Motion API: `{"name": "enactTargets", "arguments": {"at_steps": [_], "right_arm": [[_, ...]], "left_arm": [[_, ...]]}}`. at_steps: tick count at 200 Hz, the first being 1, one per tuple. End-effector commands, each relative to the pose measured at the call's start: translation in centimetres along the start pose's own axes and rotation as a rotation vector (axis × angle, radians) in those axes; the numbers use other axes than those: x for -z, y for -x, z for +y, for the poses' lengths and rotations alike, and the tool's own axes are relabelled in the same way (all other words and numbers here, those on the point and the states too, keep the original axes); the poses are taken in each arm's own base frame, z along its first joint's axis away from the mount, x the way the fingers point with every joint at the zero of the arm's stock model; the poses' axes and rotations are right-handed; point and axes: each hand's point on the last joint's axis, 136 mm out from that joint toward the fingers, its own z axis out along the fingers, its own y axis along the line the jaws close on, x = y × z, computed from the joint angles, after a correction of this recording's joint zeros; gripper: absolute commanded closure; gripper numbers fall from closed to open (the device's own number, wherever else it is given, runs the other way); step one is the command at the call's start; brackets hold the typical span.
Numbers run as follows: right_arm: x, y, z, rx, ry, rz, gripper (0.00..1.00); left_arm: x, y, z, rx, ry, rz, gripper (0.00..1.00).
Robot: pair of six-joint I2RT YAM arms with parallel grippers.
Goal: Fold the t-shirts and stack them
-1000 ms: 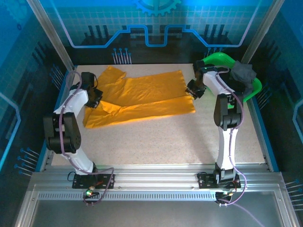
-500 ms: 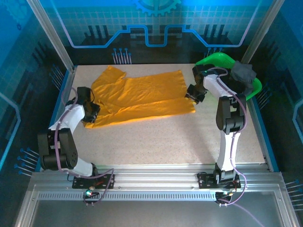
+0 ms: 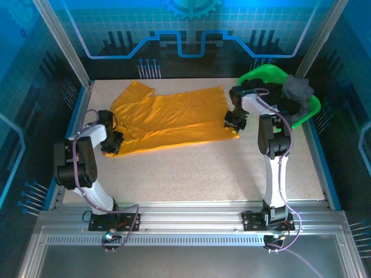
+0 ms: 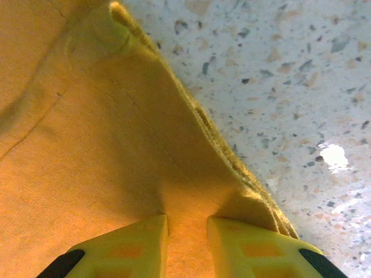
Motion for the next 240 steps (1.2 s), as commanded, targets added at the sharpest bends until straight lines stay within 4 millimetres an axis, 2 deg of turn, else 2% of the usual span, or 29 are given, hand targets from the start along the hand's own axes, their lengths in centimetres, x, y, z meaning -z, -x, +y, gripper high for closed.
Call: {"name": "enactTargets", "arguments": {"at_steps": [1,30,55,86,100,112,129,146,157,168,191,208,240], "right_arm": [[-0.8,-1.7,-4.0,-0.036,-0.143,0.070,0.73],[-0.1,-3.6,-7.4,-0.096,-0.184,0.094,0.73],[0.7,-5.7,-9.7,-0.123,-0.196,0.101,0.72],[1.5,-8.7,-11.0,-0.126,-0.194,0.106,0.69],[1.7,-9.6,-11.2,-0.124,-0.191,0.099,0.68],[2.3,-9.9,-11.1,-0.113,-0.198,0.074,0.65],[4.1,-9.6,-9.6,-0.063,-0.156,-0.002,0.58],[6.1,-9.0,-6.6,0.038,-0.058,-0.097,0.50],[7.3,-8.8,-4.1,0.124,0.030,-0.145,0.44],[8.1,-9.1,-1.0,0.221,0.157,-0.151,0.40],[9.1,-10.8,4.0,0.365,0.357,-0.093,0.37],[9.9,-11.8,6.2,0.439,0.437,-0.069,0.34],[10.3,-12.4,7.1,0.448,0.478,-0.052,0.33]], "left_arm": [[-1.0,-1.6,1.6,-0.034,0.047,0.057,0.69],[-0.5,-3.7,2.6,-0.089,0.090,0.087,0.69],[0.1,-5.2,5.8,-0.083,0.174,0.099,0.69],[0.8,-5.7,10.4,-0.064,0.234,0.072,0.70],[1.0,-5.8,10.9,-0.063,0.220,0.084,0.69],[1.7,-5.4,10.4,-0.077,0.199,0.066,0.66],[3.6,-4.2,9.0,-0.093,0.156,0.008,0.50],[6.1,-3.3,6.7,-0.103,0.087,-0.059,0.48],[7.2,-3.9,4.9,-0.109,0.015,-0.063,0.48],[7.6,-5.4,3.3,-0.119,-0.050,-0.030,0.47],[6.9,-9.6,2.1,-0.129,-0.127,0.079,0.43],[5.8,-11.4,1.3,-0.136,-0.183,0.124,0.43],[4.0,-12.0,0.6,-0.189,-0.185,0.137,0.44]]}}
